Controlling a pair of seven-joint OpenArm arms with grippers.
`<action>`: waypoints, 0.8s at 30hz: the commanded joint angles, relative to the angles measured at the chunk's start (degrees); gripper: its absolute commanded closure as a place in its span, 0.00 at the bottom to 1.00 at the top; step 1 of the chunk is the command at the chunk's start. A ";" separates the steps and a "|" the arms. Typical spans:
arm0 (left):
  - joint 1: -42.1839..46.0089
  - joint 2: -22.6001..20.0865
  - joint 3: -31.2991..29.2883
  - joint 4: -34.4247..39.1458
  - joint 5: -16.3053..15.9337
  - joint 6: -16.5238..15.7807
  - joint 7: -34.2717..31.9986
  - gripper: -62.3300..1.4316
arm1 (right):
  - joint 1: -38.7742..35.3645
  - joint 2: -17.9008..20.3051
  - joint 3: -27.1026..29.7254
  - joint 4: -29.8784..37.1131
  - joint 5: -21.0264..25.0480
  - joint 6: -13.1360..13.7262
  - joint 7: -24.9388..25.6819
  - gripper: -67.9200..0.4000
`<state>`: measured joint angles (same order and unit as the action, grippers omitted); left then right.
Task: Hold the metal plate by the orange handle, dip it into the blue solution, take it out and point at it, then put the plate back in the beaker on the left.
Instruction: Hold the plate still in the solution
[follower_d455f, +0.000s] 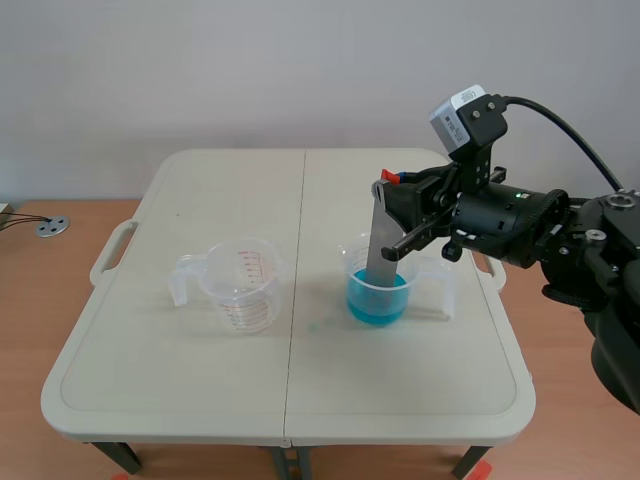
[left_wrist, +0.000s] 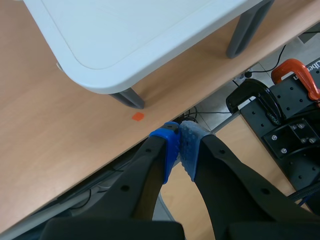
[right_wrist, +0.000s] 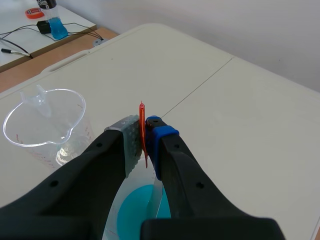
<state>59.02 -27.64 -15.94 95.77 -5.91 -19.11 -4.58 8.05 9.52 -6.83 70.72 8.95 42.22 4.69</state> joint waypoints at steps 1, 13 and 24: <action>-0.35 0.15 -0.15 0.46 -0.46 -0.11 -0.52 0.96 | 0.22 0.31 0.00 -0.17 -0.85 0.50 -0.66 0.98; -0.68 0.15 -0.15 0.46 -0.46 -0.26 -0.52 0.96 | 0.22 0.33 0.02 -0.15 -0.83 0.50 -0.66 0.98; -1.11 0.15 -0.15 0.46 -0.46 -2.10 -0.33 0.96 | 0.22 0.33 0.13 4.17 -0.83 0.50 -1.90 0.98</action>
<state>57.76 -27.64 -15.94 95.77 -5.91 -21.10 -4.54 7.90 9.52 -6.83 73.19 7.79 42.24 2.57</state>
